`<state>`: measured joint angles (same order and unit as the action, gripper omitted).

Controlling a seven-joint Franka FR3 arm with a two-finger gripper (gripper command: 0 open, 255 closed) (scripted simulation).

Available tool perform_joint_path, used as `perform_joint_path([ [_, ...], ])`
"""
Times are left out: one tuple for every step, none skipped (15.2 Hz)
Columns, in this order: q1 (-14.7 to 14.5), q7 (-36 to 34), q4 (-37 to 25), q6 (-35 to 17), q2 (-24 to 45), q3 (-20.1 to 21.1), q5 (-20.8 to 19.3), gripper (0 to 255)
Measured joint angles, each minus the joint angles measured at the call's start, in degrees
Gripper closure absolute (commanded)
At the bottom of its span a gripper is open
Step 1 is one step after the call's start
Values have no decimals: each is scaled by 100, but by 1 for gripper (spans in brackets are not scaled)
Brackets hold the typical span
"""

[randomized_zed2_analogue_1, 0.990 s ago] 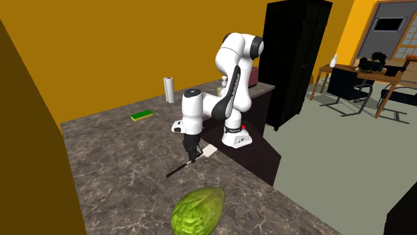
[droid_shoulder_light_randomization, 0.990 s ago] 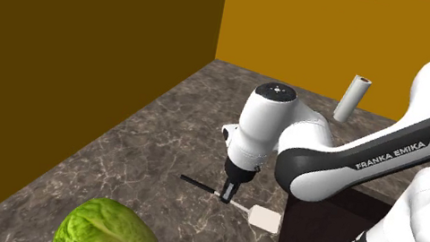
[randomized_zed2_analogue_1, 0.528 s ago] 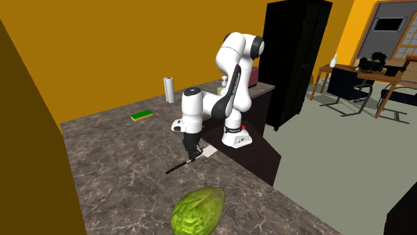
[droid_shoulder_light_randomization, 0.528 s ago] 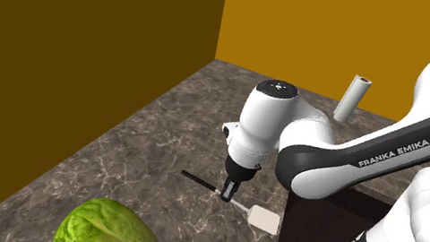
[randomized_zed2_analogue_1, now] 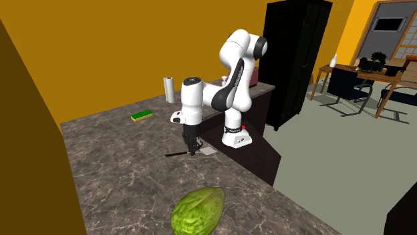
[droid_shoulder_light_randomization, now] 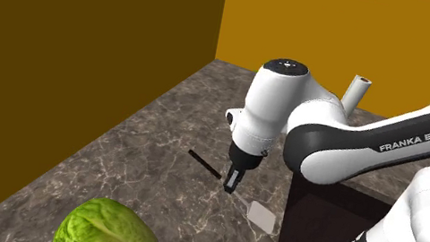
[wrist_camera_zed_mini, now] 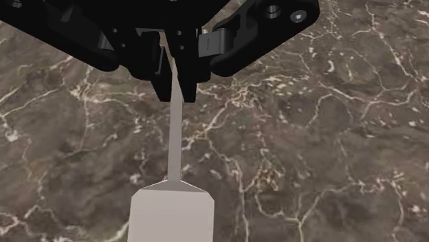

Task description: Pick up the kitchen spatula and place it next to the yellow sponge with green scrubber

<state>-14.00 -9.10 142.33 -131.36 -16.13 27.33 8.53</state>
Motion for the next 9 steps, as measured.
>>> perform_joint_path([
  [-4, 7, -43, 80, -38, -11, 9, 255],
  [-5, 30, -92, 177, -88, -35, 20, 255],
  [-10, 33, -131, 249, -123, -44, 28, 255],
  [-12, 56, -165, 333, -174, -67, 40, 255],
  [-16, 68, -208, 420, -219, -83, 50, 255],
  [-21, 82, -249, 508, -269, -101, 62, 255],
  [-19, 96, -299, 587, -299, -119, 64, 255],
  [-19, 102, -342, 655, -324, -131, 67, 255],
  [-4, 174, -327, 694, -374, -187, 72, 255],
])
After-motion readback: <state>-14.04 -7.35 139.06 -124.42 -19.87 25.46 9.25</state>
